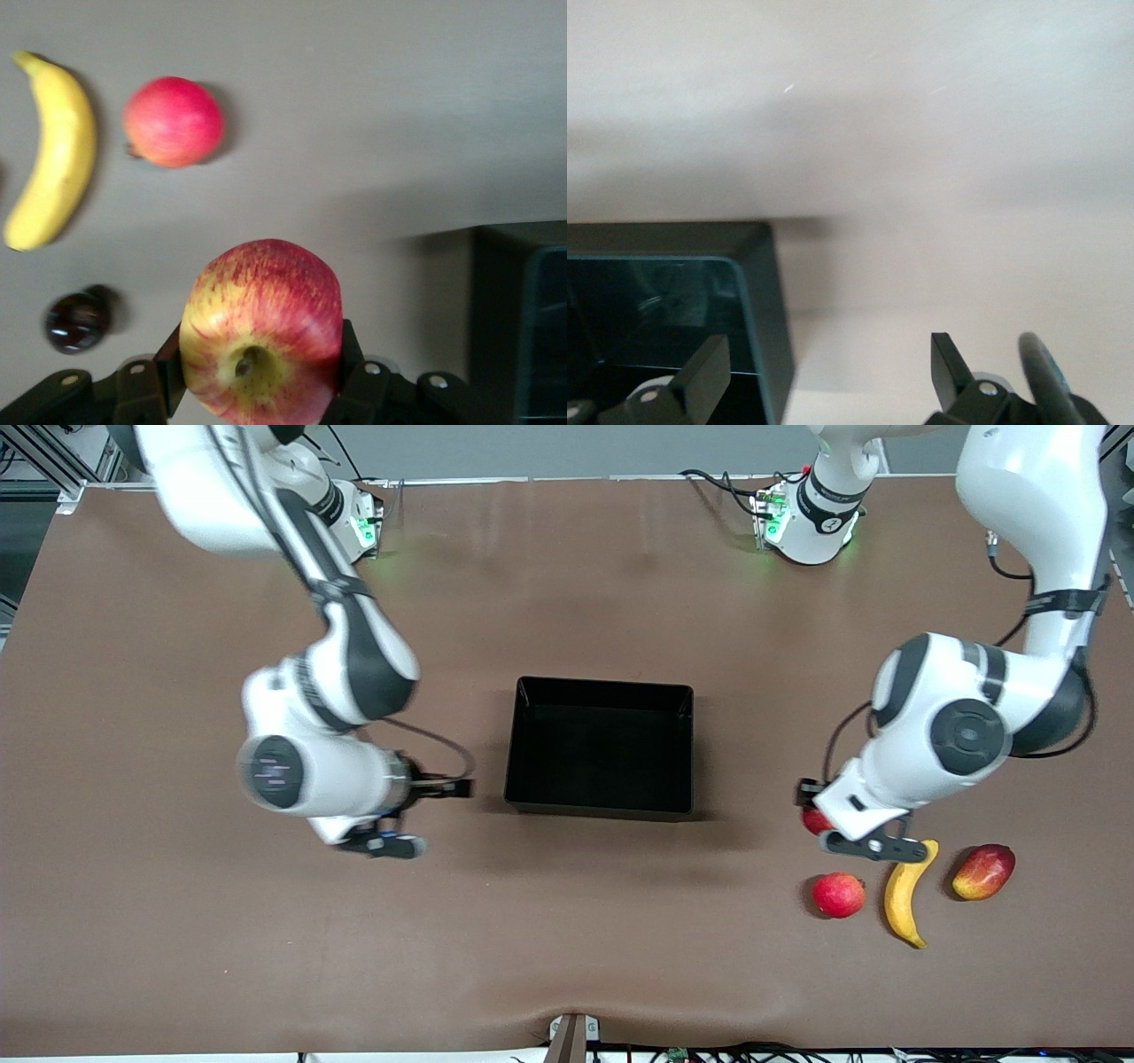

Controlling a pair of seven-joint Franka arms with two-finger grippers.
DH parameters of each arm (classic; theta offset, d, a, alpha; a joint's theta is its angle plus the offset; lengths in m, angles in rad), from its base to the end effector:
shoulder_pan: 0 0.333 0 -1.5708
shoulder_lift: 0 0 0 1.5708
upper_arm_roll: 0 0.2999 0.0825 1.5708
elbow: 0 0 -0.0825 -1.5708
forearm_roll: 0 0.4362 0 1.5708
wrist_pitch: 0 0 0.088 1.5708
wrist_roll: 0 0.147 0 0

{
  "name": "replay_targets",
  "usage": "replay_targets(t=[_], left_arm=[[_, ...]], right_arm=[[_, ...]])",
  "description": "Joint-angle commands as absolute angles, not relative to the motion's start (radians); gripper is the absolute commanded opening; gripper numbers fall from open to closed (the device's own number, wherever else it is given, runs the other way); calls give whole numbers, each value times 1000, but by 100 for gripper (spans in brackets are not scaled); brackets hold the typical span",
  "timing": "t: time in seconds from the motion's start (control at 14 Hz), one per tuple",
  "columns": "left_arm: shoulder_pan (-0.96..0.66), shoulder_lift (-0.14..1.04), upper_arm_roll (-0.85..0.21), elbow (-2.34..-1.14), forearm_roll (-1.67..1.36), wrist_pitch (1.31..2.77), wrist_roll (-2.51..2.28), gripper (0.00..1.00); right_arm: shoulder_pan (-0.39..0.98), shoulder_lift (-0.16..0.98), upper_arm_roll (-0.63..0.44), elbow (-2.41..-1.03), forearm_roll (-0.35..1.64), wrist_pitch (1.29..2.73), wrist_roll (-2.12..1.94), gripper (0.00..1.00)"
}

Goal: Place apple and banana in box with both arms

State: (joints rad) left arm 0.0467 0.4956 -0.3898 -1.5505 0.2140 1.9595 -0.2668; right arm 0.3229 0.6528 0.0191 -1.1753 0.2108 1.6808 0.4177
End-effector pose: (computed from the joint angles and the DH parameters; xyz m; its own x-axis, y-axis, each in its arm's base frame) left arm 0.6908 -0.1971 0.2988 0.9915 -0.1233 -0.0420 -0.1244 -0.9919 -0.0240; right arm 0.7045 0.2779 0.3349 0.9697 -0.0991 -0.2231 -0.1314 -0.9821 -0.1348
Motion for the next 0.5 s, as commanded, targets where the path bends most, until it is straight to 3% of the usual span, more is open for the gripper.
replay_targets(t=[0.0,0.21,0.43], left_arm=[[-36,488,-408,-1560,218,1944,-411,0],[-127,511,-408,-1560,225,1956,-479,0],[-188,525,-408,-1574,218,1965,-509,0]], right_arm=[[247,628,28,-1095,156,1563,399,100],[125,556,38,-1095,164,1524,368,100],[71,444,23,-1117,156,1376,305,100]])
